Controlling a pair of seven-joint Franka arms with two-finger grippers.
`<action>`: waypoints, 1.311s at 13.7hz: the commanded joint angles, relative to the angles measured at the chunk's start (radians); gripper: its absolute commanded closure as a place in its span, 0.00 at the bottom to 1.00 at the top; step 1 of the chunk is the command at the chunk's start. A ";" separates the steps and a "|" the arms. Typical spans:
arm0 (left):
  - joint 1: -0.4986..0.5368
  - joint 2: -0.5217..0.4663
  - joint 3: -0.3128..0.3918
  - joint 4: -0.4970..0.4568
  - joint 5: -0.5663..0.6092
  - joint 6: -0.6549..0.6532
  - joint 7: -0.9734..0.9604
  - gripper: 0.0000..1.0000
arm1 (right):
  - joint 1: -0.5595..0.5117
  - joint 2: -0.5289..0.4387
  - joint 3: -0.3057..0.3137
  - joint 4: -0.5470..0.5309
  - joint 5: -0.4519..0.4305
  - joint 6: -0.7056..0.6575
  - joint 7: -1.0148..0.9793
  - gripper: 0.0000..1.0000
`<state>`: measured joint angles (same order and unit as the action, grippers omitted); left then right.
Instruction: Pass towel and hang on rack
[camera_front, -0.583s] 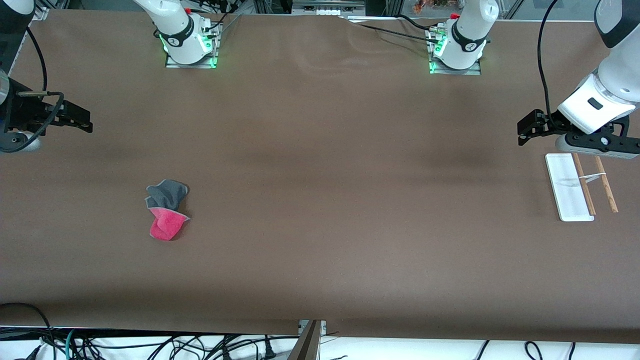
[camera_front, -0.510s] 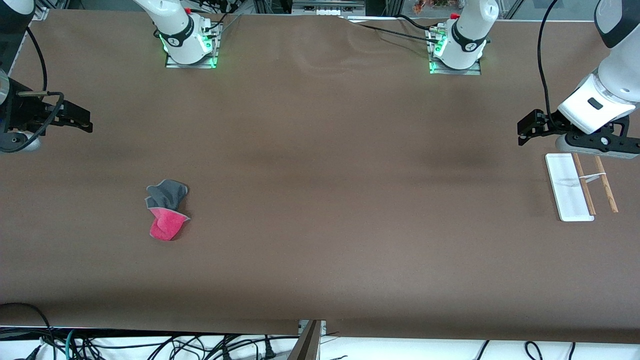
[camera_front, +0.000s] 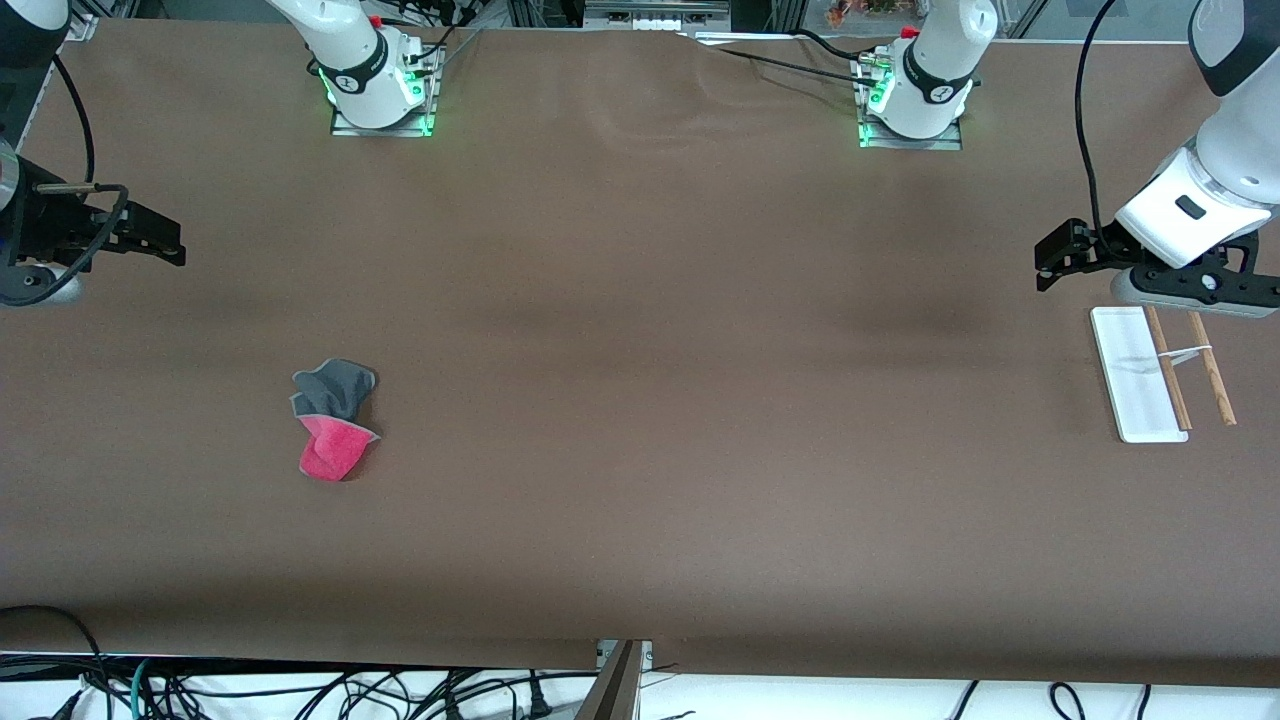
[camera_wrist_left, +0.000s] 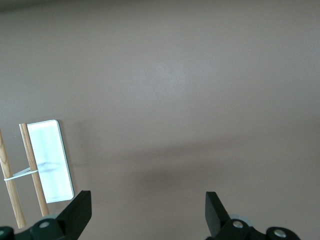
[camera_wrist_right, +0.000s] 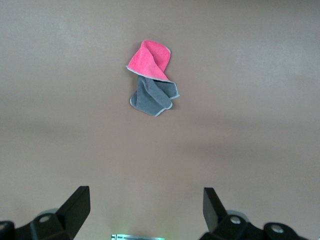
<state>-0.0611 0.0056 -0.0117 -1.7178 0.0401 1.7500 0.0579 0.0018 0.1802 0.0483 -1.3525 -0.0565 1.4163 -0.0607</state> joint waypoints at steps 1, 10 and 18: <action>0.004 0.017 -0.002 0.038 0.006 -0.024 0.022 0.00 | -0.011 -0.011 0.012 -0.016 -0.002 0.012 -0.002 0.00; 0.004 0.017 -0.002 0.038 0.006 -0.024 0.022 0.00 | 0.021 0.157 0.013 -0.019 -0.011 0.163 0.001 0.00; 0.004 0.017 -0.002 0.038 0.006 -0.026 0.022 0.00 | 0.076 0.370 0.013 -0.033 -0.020 0.286 -0.005 0.00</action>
<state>-0.0611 0.0074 -0.0118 -1.7161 0.0401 1.7487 0.0579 0.0609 0.5238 0.0599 -1.3822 -0.0581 1.6801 -0.0616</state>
